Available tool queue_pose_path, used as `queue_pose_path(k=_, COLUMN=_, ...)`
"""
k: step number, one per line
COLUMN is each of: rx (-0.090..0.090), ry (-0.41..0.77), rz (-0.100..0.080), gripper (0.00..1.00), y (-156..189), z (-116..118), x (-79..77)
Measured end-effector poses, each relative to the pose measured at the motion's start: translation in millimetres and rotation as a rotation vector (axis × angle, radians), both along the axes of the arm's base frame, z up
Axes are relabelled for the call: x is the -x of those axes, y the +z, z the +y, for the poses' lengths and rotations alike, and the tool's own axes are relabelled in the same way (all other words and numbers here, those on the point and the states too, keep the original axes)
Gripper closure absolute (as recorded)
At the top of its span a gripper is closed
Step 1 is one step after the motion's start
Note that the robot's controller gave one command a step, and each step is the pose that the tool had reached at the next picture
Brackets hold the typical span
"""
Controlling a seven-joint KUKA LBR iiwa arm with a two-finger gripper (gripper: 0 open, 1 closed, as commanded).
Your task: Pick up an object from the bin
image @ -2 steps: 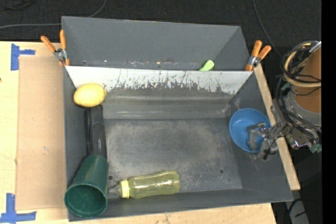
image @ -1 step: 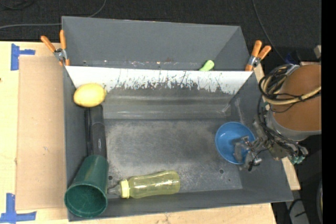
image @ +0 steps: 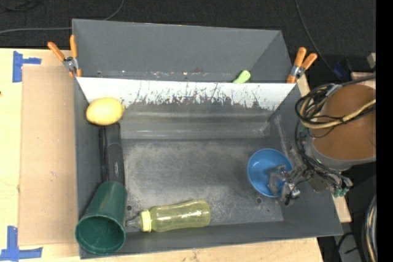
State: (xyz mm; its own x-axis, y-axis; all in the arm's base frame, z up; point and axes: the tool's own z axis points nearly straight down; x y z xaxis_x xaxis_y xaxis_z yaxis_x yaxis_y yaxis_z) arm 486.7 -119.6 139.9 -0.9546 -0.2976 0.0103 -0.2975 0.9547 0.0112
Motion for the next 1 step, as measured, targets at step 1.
queue_pose_path(k=1, rx=-0.005, ry=0.110, rz=0.006, gripper=1.00, y=-66.6, z=31.8, x=2.8)
